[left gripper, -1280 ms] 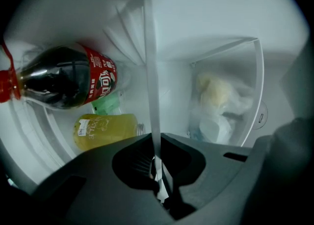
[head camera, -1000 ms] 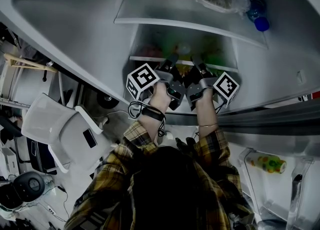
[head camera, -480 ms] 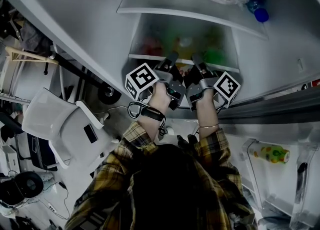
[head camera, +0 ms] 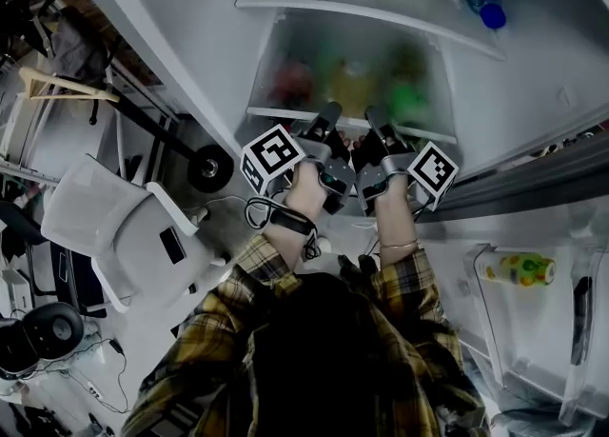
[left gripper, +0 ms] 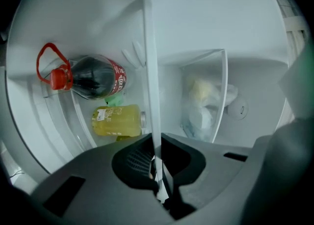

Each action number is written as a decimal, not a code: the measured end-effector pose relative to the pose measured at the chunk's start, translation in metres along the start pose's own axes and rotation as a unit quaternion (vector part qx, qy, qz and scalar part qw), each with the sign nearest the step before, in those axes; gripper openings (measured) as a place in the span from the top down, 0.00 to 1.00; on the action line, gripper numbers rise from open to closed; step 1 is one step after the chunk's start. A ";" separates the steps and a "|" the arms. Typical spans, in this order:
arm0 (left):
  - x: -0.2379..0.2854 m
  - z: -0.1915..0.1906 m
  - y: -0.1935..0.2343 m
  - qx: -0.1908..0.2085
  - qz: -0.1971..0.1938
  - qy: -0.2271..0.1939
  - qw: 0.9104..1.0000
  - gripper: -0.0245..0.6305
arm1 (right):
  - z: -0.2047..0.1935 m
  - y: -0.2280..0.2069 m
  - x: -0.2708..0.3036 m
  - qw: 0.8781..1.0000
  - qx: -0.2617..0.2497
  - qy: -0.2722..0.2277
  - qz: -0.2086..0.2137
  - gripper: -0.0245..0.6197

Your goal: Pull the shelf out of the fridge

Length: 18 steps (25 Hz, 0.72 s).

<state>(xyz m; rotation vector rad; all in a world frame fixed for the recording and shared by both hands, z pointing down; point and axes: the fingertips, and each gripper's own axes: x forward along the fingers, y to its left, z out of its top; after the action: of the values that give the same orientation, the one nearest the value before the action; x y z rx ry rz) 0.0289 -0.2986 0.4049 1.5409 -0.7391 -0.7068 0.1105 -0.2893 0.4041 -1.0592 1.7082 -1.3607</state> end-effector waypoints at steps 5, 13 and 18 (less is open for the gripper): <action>-0.017 -0.015 0.001 0.002 0.004 0.000 1.000 0.92 | -0.008 0.000 -0.020 1.000 -0.007 0.002 0.002 0.89; -0.038 -0.025 -0.003 0.006 -0.004 -0.003 1.000 0.92 | -0.023 0.009 -0.040 1.000 -0.018 0.008 0.004 0.89; -0.052 -0.032 -0.002 0.005 0.006 -0.003 1.000 0.92 | -0.032 0.010 -0.052 1.000 -0.019 0.010 0.000 0.89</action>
<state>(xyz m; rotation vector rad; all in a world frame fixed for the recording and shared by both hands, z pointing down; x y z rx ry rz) 0.0230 -0.2380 0.4065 1.5437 -0.7569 -0.7009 0.1023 -0.2278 0.4025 -1.0706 1.7555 -1.3488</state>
